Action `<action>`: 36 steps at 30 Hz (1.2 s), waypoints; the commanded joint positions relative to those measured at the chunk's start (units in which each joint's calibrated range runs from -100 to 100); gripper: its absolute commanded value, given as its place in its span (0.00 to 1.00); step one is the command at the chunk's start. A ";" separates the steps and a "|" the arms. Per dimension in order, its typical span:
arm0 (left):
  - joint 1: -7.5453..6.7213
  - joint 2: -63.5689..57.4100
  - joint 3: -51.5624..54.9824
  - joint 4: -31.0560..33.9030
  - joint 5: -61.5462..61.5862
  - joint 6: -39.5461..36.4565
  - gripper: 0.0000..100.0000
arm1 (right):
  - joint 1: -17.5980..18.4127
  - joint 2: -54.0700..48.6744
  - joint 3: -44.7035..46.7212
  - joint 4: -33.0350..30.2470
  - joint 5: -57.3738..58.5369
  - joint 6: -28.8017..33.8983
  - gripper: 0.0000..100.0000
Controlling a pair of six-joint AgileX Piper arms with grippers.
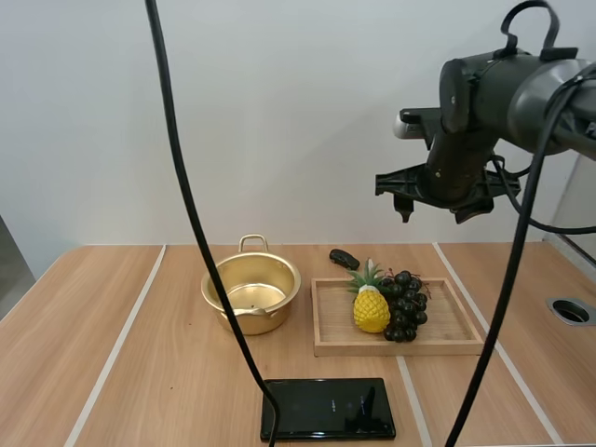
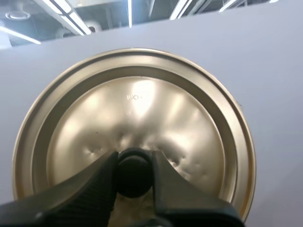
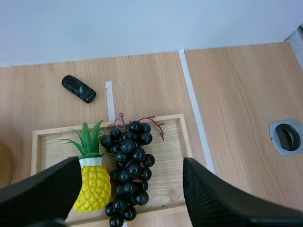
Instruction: Open the pot, put the grape inside, and close it
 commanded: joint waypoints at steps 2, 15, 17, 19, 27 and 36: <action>0.03 -1.57 -5.83 -0.44 -2.60 -0.98 0.00 | -0.23 2.72 0.27 0.40 0.25 1.12 1.00; 0.03 -1.72 -24.82 -0.44 -2.60 -0.98 0.00 | -0.23 14.61 0.27 1.89 0.25 1.12 1.00; 0.03 -1.72 -26.76 -0.44 -2.60 -0.98 0.00 | -0.23 16.53 0.27 1.89 0.25 1.12 1.00; 0.03 -1.72 -27.69 -0.44 -2.24 -0.98 0.00 | -0.23 18.38 0.27 1.89 0.25 1.12 1.00; 0.03 -1.60 -28.38 -0.59 1.69 -0.98 0.00 | -0.23 22.96 0.27 1.77 0.97 1.12 1.00; 0.03 -1.60 -28.38 -1.52 2.24 -0.98 0.00 | -0.23 25.67 2.83 0.61 -0.09 1.12 1.00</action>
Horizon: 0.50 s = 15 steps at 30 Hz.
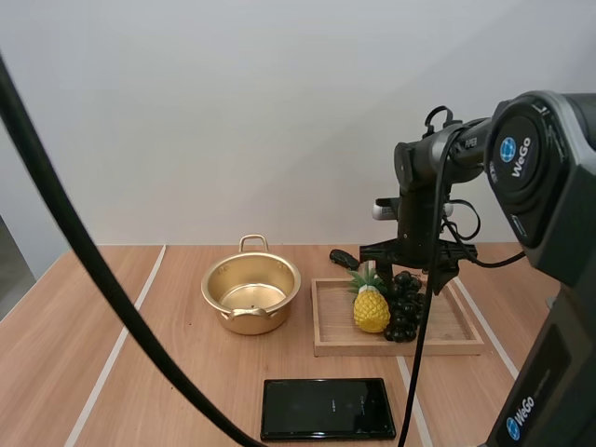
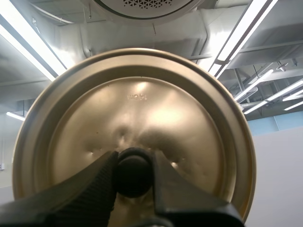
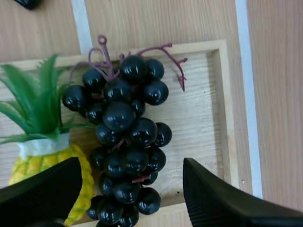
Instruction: Open the pot, put the grape inside, and close it
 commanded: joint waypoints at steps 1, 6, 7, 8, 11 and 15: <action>0.03 0.24 -0.04 -1.05 -0.30 -0.42 0.00 | -0.23 0.64 1.44 -0.33 -0.62 0.09 1.00; 0.03 0.24 -0.04 -1.04 0.28 -0.42 0.00 | -0.23 2.87 2.79 -0.33 -1.83 0.09 1.00; 0.03 0.24 -0.04 -1.04 0.28 -0.42 0.00 | -0.23 3.23 2.79 -0.33 -1.83 0.09 1.00; 0.03 0.24 -0.04 -1.04 0.28 -0.42 0.00 | -0.23 3.87 2.79 -0.33 -1.83 0.09 1.00; 0.03 0.24 -0.04 -1.04 0.28 -0.42 0.00 | -0.23 5.10 2.91 -0.33 -1.83 0.09 1.00; 0.03 0.24 -0.04 -1.04 1.22 -0.42 0.00 | -0.23 5.99 2.91 -0.85 -1.83 0.09 1.00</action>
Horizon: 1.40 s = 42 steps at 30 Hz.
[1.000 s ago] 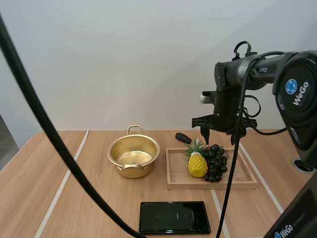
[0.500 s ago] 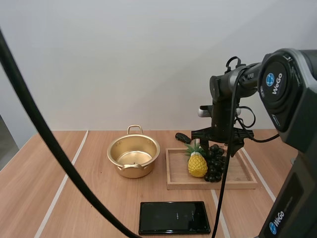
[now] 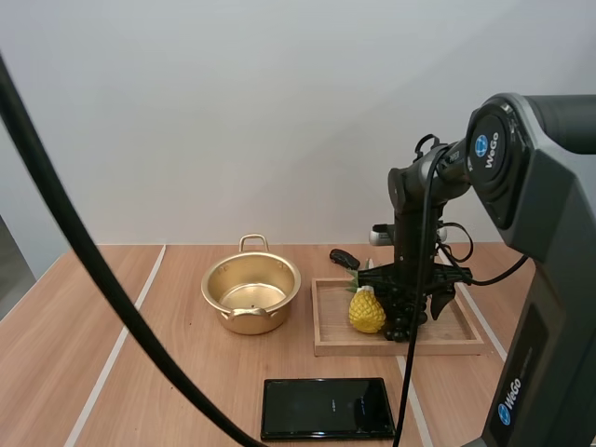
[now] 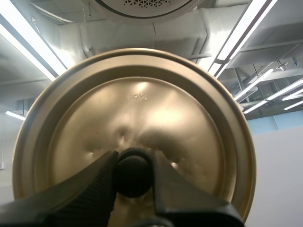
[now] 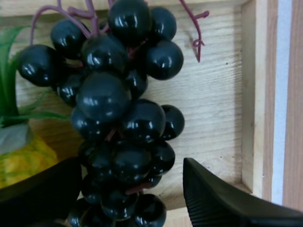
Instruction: Open the pot, put the grape inside, and close it
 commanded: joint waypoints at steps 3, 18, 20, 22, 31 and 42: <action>0.03 0.24 -0.04 -1.04 0.52 -0.42 0.00 | -0.23 -0.01 0.31 -2.55 2.35 0.09 0.51; 0.03 0.24 -0.04 -1.04 0.52 -0.42 0.00 | -0.23 -3.34 -0.08 -9.14 5.89 1.31 0.00; 0.03 0.24 -0.04 -1.16 0.68 -0.42 0.00 | -0.23 -5.08 -0.72 -9.14 5.89 1.31 0.00; 0.03 0.24 -0.04 -1.16 0.68 -0.42 0.00 | -0.23 -7.01 -1.92 -9.14 5.89 1.31 0.00; 0.03 0.24 -0.04 -1.17 2.32 -0.42 0.00 | -0.23 -16.27 -7.87 -7.29 6.59 1.31 0.00; 0.03 0.24 -0.04 -1.17 1.92 2.97 0.00 | -0.23 -27.27 -11.74 1.35 6.94 -0.36 0.00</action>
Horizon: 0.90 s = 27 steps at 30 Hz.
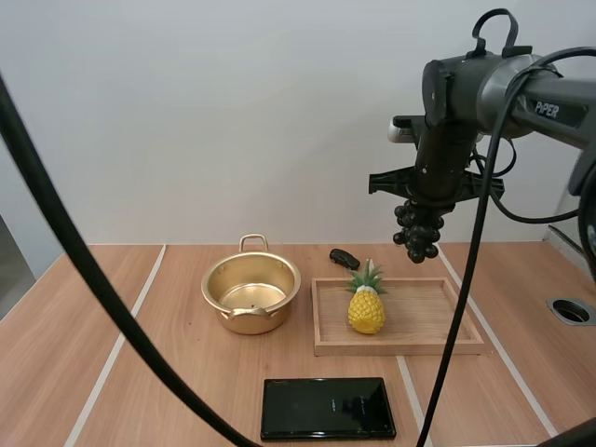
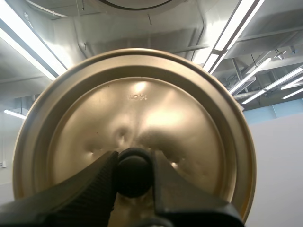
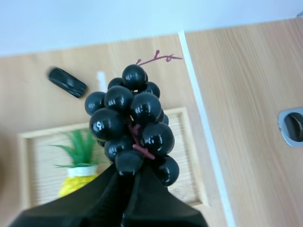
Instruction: Open the pot, put the grape inside, and close it
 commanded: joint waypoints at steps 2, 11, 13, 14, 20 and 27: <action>0.03 0.24 -0.04 -0.84 -0.44 0.88 0.00 | -0.23 -4.15 -0.94 1.29 -0.25 -3.41 0.00; 0.03 0.24 -0.04 -5.17 -0.26 0.88 0.00 | -0.23 -10.82 -1.05 1.29 -9.64 -9.08 0.00; 0.03 0.24 -0.04 -5.22 -0.14 0.88 0.00 | -0.23 -11.88 -1.05 1.29 -12.42 -9.51 0.00; 0.03 0.24 -0.04 -5.22 -0.14 0.88 0.00 | -0.23 -12.44 -1.05 1.29 -13.75 -10.58 0.00; 0.03 0.24 -0.04 -5.22 0.20 1.12 0.00 | -0.23 -12.69 -2.31 12.48 -18.03 -25.30 0.00; 0.03 0.24 -0.04 -3.56 0.39 1.10 0.00 | -0.23 -11.66 -3.31 39.89 -7.80 -46.51 0.00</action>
